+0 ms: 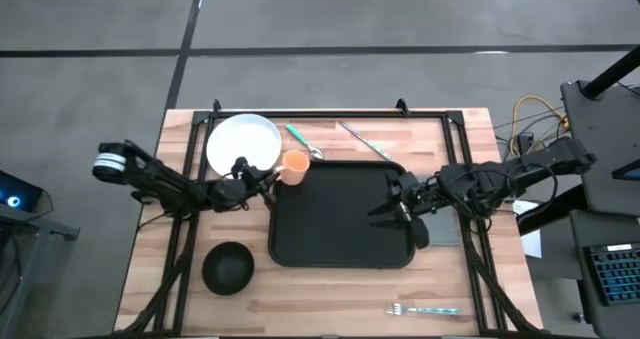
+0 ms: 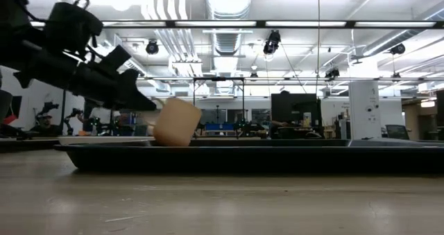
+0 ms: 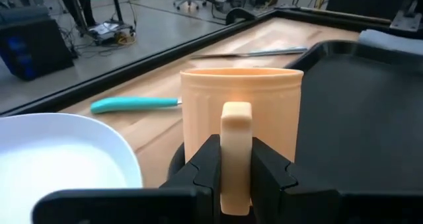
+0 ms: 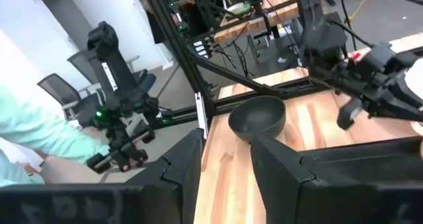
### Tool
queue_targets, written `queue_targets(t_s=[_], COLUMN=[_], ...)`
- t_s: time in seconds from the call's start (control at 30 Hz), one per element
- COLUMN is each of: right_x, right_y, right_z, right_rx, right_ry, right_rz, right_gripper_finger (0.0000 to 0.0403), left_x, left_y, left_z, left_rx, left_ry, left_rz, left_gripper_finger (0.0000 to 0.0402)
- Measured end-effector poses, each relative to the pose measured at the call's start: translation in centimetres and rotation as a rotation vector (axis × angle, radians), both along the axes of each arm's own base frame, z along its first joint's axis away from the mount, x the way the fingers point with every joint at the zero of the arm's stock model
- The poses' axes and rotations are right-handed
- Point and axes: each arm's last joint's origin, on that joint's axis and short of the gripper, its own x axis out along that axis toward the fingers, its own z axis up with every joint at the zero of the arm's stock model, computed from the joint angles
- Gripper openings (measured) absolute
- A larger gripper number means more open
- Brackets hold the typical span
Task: Set up tray
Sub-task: Put the orange mug on the top left of the black serving tray, then put the white plate on the black serving tray to the bottom right of the orange mug
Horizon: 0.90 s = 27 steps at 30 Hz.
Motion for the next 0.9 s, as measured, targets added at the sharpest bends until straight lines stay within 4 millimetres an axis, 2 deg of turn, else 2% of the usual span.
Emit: queue_targets(t_s=[0.13, 0.3, 0.43, 0.7, 0.83, 0.9], right_x=[-0.5, -1.1, -1.5, -1.8, -1.8, -1.9], right_y=[0.2, 0.4, 0.6, 0.5, 0.5, 0.5], right_z=[0.3, 0.6, 0.6, 0.5, 0.5, 0.5], right_rx=[0.002, 0.001, -0.004, -0.019, -0.022, -0.024], right_ry=[-0.01, -0.019, -0.01, 0.014, 0.014, 0.021], right_rz=[0.015, 0.033, 0.046, 0.048, 0.048, 0.049], right_gripper_finger=[0.0113, 0.0116, 0.0113, 0.0101, 0.0101, 0.0104], left_x=[0.8, 0.9, 0.5, -0.6, -2.2, -3.0], left_y=[0.0, -0.1, -0.1, -0.6, -0.6, -0.5], left_z=[-0.2, -0.3, 0.1, 3.3, 3.8, 4.7], left_rx=[0.001, -0.003, -0.006, 0.013, -0.024, -0.085], left_ry=[-0.014, -0.006, -0.037, -0.108, -0.001, 0.042], left_rz=[0.0, -0.016, -0.011, -0.056, -0.049, -0.033], left_gripper_finger=[0.0037, 0.0122, 0.016, 0.0171, 0.0168, 0.0165])
